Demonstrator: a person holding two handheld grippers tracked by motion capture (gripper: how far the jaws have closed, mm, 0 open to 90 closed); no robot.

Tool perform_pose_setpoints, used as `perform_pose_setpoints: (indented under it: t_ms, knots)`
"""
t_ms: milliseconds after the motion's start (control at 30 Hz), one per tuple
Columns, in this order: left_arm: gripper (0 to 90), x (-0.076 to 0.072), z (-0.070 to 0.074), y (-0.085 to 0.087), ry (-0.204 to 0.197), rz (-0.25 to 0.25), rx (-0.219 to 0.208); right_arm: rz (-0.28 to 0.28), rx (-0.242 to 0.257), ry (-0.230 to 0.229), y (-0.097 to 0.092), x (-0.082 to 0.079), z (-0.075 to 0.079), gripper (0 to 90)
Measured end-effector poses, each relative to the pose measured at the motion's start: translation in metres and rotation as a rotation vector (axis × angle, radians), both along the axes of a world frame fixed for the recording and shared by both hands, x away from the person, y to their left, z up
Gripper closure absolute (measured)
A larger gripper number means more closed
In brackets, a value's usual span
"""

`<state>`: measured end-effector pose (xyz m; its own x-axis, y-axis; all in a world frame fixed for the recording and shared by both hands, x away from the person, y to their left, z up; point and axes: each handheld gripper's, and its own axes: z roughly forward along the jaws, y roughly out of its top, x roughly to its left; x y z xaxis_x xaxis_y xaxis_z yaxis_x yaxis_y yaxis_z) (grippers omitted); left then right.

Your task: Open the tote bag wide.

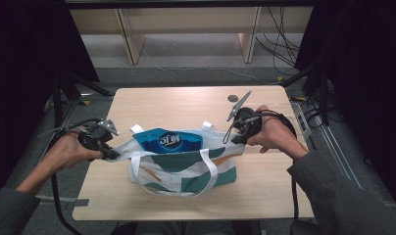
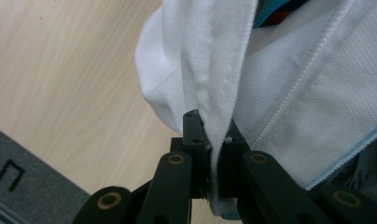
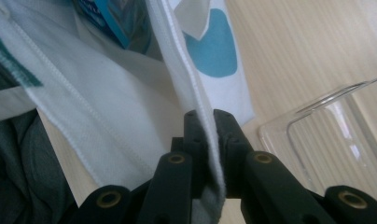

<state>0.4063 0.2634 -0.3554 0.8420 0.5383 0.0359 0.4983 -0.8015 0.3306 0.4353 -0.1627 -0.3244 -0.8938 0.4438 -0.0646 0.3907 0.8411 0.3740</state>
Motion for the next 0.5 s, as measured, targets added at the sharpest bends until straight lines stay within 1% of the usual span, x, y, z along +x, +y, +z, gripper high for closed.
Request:
perform_pose_setpoints:
  t_ms: [33, 67, 100, 167, 267, 300, 333, 367, 400, 433, 500]
  knots:
    - [84.8, 0.000, -0.005, 0.000, 0.002, 0.000, -0.002, -0.022, 0.004, 0.018, 0.001, -0.001, -0.004, 85.2]
    - [84.7, 0.001, -0.009, 0.001, 0.008, 0.003, -0.008, -0.017, 0.015, 0.026, 0.000, 0.000, -0.009, 85.5]
    - [84.8, 0.001, -0.012, 0.001, 0.012, 0.005, -0.012, -0.008, 0.018, 0.017, 0.000, 0.001, -0.013, 85.7]
    - [84.7, 0.003, -0.023, 0.002, 0.021, 0.012, -0.017, -0.024, 0.026, 0.021, 0.000, 0.001, -0.020, 85.7]
    - [84.6, 0.007, -0.043, 0.003, 0.028, 0.019, -0.030, -0.032, 0.054, 0.025, 0.000, 0.002, -0.033, 85.6]
    - [84.6, 0.008, -0.050, 0.004, 0.032, 0.027, -0.039, -0.031, 0.064, 0.023, 0.000, 0.004, -0.038, 85.6]
    - [84.6, 0.008, -0.059, 0.004, 0.045, 0.041, -0.050, -0.042, 0.072, 0.026, 0.000, 0.004, -0.043, 85.6]
    - [84.6, 0.008, -0.066, 0.004, 0.048, 0.048, -0.059, -0.048, 0.088, 0.031, 0.000, 0.004, -0.050, 85.6]
    - [84.6, 0.008, -0.072, 0.004, 0.040, 0.059, -0.076, -0.055, 0.101, 0.038, 0.000, 0.003, -0.056, 85.6]
    - [84.6, 0.007, -0.076, 0.004, 0.043, 0.064, -0.083, -0.057, 0.106, 0.036, -0.001, 0.003, -0.061, 85.6]
    - [84.6, 0.005, -0.087, 0.002, 0.038, 0.110, -0.124, -0.066, 0.113, 0.031, -0.001, 0.001, -0.071, 85.7]
